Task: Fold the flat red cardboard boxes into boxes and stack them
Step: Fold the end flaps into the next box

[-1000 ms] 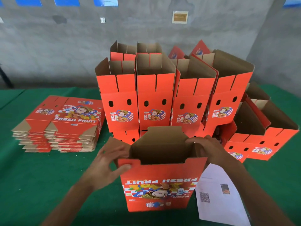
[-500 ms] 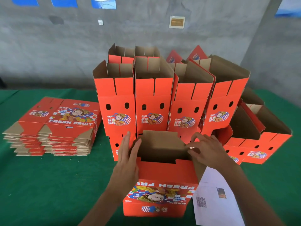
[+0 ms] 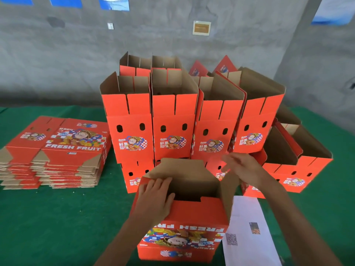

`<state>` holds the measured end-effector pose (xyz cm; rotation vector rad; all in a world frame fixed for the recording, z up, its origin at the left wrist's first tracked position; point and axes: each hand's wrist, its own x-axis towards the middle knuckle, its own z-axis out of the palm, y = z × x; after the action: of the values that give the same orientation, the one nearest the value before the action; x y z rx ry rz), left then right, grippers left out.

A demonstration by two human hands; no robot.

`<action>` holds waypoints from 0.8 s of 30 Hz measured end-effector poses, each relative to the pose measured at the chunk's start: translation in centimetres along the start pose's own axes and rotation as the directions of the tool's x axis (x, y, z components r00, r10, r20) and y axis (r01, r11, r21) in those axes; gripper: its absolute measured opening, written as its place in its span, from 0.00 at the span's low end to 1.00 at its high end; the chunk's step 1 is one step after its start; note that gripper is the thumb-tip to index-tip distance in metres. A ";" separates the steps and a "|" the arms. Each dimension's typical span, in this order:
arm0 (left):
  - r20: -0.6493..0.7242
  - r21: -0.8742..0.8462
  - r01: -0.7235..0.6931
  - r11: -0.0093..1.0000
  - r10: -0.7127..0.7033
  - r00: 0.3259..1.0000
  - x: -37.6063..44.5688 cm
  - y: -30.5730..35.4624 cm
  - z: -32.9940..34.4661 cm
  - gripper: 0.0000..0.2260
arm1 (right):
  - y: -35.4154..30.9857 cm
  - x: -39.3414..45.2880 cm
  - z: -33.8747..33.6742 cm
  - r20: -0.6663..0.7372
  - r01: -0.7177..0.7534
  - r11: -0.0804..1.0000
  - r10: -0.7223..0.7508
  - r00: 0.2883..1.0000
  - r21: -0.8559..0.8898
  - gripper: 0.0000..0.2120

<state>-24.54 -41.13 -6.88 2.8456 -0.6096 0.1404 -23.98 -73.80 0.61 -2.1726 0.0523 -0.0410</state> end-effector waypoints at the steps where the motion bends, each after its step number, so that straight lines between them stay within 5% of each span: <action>1: 0.002 -0.012 0.012 1.000 -0.012 1.000 0.4 0.3 0.0 0.25 | 0.0 -0.2 0.3 0.019 -0.054 0.986 0.052 0.998 0.160 0.18; 3: -0.006 -0.035 0.034 0.999 -0.034 0.999 0.7 0.6 0.3 0.29 | 0.7 -1.0 1.7 -0.001 -0.024 0.974 0.025 1.000 0.227 0.12; 5: -0.039 -0.041 0.054 0.998 -0.056 0.998 0.8 0.8 0.5 0.33 | 2.3 -2.0 3.4 -0.049 0.095 0.994 -0.092 0.995 0.059 0.07; 13: -0.049 -0.295 0.213 0.932 -0.237 0.970 1.6 0.8 0.6 0.51 | 3.7 -2.1 8.7 0.025 0.066 0.998 -0.066 0.998 0.005 0.39; 15: -0.003 -0.363 0.278 0.889 -0.300 0.954 1.6 0.7 0.2 0.54 | 3.8 -2.0 8.6 0.036 0.117 0.992 -0.115 0.993 -0.043 0.39; 17: 0.015 -0.383 0.238 0.892 -0.252 0.968 1.8 0.2 -0.2 0.46 | 4.5 -2.1 8.5 -0.004 0.203 0.974 -0.205 0.979 -0.099 0.30; 20: 0.022 -0.448 0.169 0.878 -0.178 0.984 1.8 -0.9 -0.4 0.21 | 5.9 -2.7 9.0 -0.031 0.224 0.974 -0.225 0.974 -0.038 0.21; 24: 0.033 -0.462 0.217 0.860 -0.228 0.973 1.4 -1.2 -0.4 0.18 | 6.0 -3.1 10.2 -0.049 0.118 0.984 -0.112 0.993 0.135 0.12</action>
<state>-22.77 -40.53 -6.57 2.4156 -0.2556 -0.0142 -26.69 -68.60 -10.12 -2.0351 -0.0511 -0.1509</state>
